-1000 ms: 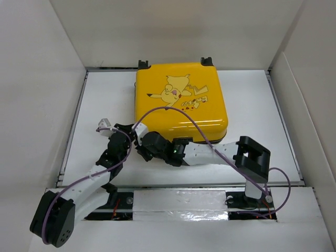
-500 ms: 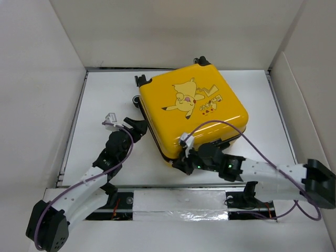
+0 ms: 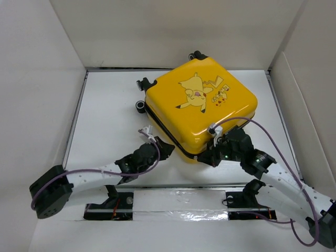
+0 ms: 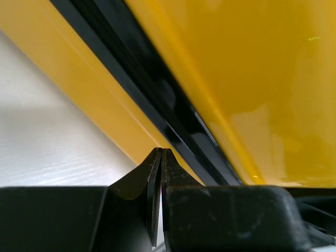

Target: Pack the luggage

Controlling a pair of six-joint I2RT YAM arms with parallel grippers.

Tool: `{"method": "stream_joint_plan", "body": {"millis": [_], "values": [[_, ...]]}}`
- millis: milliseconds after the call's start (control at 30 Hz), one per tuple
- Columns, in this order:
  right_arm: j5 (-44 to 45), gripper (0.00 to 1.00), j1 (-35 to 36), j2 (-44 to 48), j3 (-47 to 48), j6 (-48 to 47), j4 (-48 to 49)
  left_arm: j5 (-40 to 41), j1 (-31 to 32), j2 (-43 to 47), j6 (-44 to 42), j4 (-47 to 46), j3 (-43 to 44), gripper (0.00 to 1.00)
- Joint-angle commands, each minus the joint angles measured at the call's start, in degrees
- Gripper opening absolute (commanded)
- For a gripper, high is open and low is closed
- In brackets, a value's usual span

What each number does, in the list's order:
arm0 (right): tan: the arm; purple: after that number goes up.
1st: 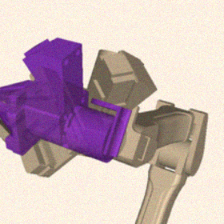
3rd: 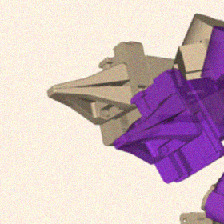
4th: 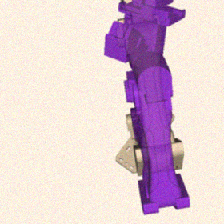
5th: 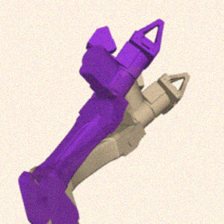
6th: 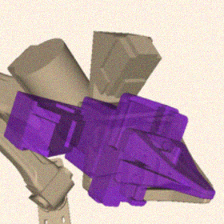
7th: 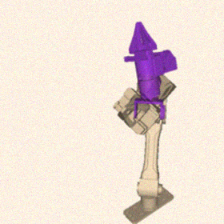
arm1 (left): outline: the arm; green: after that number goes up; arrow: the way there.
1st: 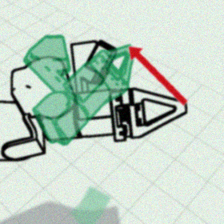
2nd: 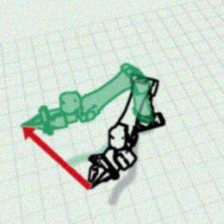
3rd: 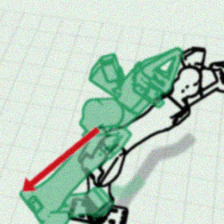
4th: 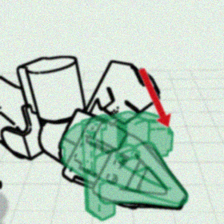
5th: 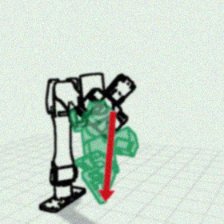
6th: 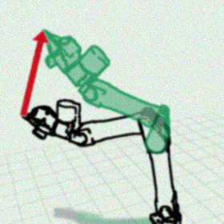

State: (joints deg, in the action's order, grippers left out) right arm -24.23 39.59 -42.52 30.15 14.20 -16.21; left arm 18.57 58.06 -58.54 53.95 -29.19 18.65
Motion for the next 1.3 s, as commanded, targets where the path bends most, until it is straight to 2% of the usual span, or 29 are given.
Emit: {"method": "stream_joint_plan", "body": {"millis": [0, 167, 267, 333, 367, 533, 567, 667, 733, 800, 833, 867, 900, 967, 1000, 1100, 1133, 1167, 1233, 1267], "values": [[0.9, 0.00, -4.4, -1.8, 5.0, -4.1, 14.1, 1.3, 1.9, -7.3, -1.3, -9.0, 4.3, 0.00], [0.3, 0.00, -2.2, -3.0, 4.7, -4.4, 14.6, 1.0, -0.7, -16.6, -4.5, -17.5, 10.7, 0.00], [2.9, 0.00, 2.4, -1.9, 4.7, -2.5, 14.9, -1.1, -1.2, -22.8, -5.7, -21.0, 15.4, 0.00], [5.4, 0.00, 8.1, -2.1, 4.5, 0.0, 15.6, -0.8, 0.1, -27.6, -5.4, -22.2, 17.7, 0.01], [9.1, 0.00, 10.5, -3.0, 3.9, 1.2, 19.1, -0.1, 1.9, -29.1, -4.9, -22.7, 19.6, 0.01], [21.8, 0.00, 27.6, -10.8, 2.5, 10.8, 35.9, -2.0, 2.6, -37.8, -3.1, -25.1, 24.2, 0.01], [28.5, 0.00, 29.3, -12.8, 2.4, 12.5, 43.5, -1.9, 2.6, -38.3, -2.8, -25.4, 24.3, 0.00], [32.9, 0.00, 31.9, -21.4, 1.9, 14.9, 57.6, -1.2, 2.6, -38.8, -1.6, -26.6, 22.5, 0.00], [33.3, 0.00, 31.9, -21.8, 3.0, 13.5, 55.6, -0.2, 2.1, -35.1, -0.6, -26.6, 19.9, 0.01], [35.6, 0.00, 31.9, -18.7, 2.1, 13.1, 49.0, 1.4, 0.4, -28.2, -0.8, -25.6, 14.2, 0.13], [36.2, 0.00, 31.9, -14.2, 0.0, 13.1, 46.6, 1.7, -1.9, -25.5, -0.9, -22.9, 12.3, 0.23], [36.9, 0.00, 31.9, -11.8, -1.3, 12.7, 43.4, 2.0, -3.4, -22.6, -0.8, -21.0, 8.9, 0.44], [37.0, 0.00, 31.9, -9.4, -2.5, 12.4, 41.8, 1.7, -5.1, -16.7, -0.5, -18.6, 7.4, 0.51], [36.1, 0.00, 31.9, -2.7, -5.4, 13.1, 36.5, 1.0, -11.4, -11.1, 0.2, -13.5, 4.2, 0.65], [35.6, 0.00, 31.9, -0.8, -5.9, 13.1, 35.0, -0.3, -13.7, -6.4, 0.0, -12.0, 3.9, 0.69], [34.4, 0.00, 31.9, 4.6, -6.5, 13.6, 29.4, -4.3, -23.5, -3.4, -1.3, -5.7, 8.4, 0.82], [34.2, 0.00, 31.9, 5.4, -6.6, 13.7, 28.9, -6.7, -26.5, -4.3, -1.3, -4.9, 10.2, 0.85], [33.9, 0.00, 31.9, 6.5, -6.9, 13.8, 27.9, -11.9, -32.3, -7.8, -1.2, -4.9, 14.4, 0.93], [33.2, 0.00, 31.9, 6.9, -6.8, 13.9, 27.1, -17.0, -36.9, -13.1, -1.1, -4.7, 19.6, 0.95], [32.2, 0.00, 31.9, 6.9, -6.6, 13.7, 26.8, -19.1, -38.6, -16.4, -1.6, -4.0, 25.6, 0.95]]}}
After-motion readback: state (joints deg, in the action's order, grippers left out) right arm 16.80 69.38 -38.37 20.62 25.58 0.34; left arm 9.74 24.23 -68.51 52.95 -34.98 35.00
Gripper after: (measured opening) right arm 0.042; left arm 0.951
